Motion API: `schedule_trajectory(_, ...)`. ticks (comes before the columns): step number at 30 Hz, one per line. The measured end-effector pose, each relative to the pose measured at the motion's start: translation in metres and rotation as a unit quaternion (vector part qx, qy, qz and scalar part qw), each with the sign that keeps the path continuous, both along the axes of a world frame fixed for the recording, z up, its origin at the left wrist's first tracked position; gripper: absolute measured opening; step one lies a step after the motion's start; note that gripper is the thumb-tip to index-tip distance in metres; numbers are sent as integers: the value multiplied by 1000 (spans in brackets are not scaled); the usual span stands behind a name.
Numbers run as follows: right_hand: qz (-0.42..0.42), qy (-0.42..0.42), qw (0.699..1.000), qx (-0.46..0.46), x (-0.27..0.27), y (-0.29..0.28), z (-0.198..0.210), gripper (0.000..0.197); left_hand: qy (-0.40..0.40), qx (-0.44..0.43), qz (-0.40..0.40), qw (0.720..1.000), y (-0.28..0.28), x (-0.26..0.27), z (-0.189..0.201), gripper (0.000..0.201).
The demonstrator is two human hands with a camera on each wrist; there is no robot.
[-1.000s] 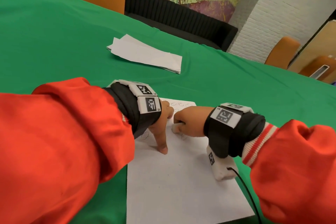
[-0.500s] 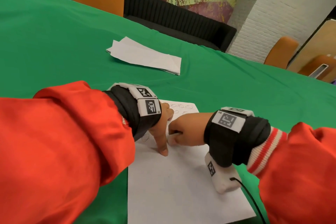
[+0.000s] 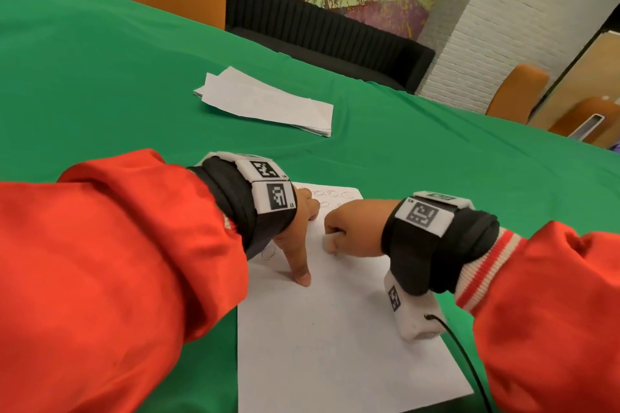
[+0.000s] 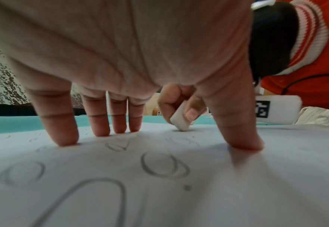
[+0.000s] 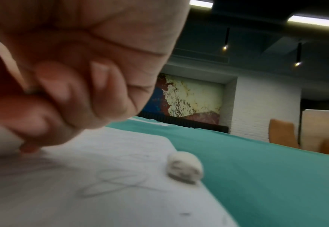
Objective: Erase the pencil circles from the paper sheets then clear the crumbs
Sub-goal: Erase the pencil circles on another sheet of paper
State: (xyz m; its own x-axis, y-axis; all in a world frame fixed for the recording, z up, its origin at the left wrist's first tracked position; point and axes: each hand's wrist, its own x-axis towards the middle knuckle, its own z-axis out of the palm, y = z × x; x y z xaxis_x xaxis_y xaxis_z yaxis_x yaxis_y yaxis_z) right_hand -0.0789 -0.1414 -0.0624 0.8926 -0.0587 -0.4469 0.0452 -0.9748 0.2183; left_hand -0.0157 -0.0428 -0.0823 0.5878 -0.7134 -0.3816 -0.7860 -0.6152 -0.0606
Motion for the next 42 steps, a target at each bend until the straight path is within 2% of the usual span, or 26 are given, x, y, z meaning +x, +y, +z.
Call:
schedule_trajectory(3,25,30,999,30,-4,8,0,27,-2,8,-3,1000,0,-1,1,103)
schedule_trajectory(6,-2,5,1000,10,2,-1,2,29,5,3,5,1000,1,-1,1,101)
schedule_trajectory(9,-14,-20,1000,-6,1,-7,1,20,7,2,5,1000,1,-2,1,100)
schedule_trajectory(11,9,0,1000,12,-2,0,-1,16,4,4,4,1000,1,-2,1,101)
schedule_trajectory(15,6,26,999,18,1,-2,1,26,7,7,6,1000,1,-2,2,101)
schedule_trajectory(19,-24,-9,1000,-15,3,-16,2,17,10,5,11,1000,1,-2,3,101)
schedule_trajectory(24,2,31,999,12,1,-11,1,20,15,2,16,1000,1,-1,2,102)
schedule_trajectory(28,-18,0,1000,-12,2,-20,2,17,14,1,15,1000,1,-2,2,101)
schedule_trajectory(32,8,28,999,14,0,-11,-1,19,13,6,16,1000,1,-2,2,102)
schedule_trajectory(37,-31,-1,999,-12,6,-22,3,18,13,0,14,1000,1,-2,2,100)
schedule_trajectory(42,-6,24,1000,10,6,-15,1,17,14,-8,18,1000,2,-2,1,99)
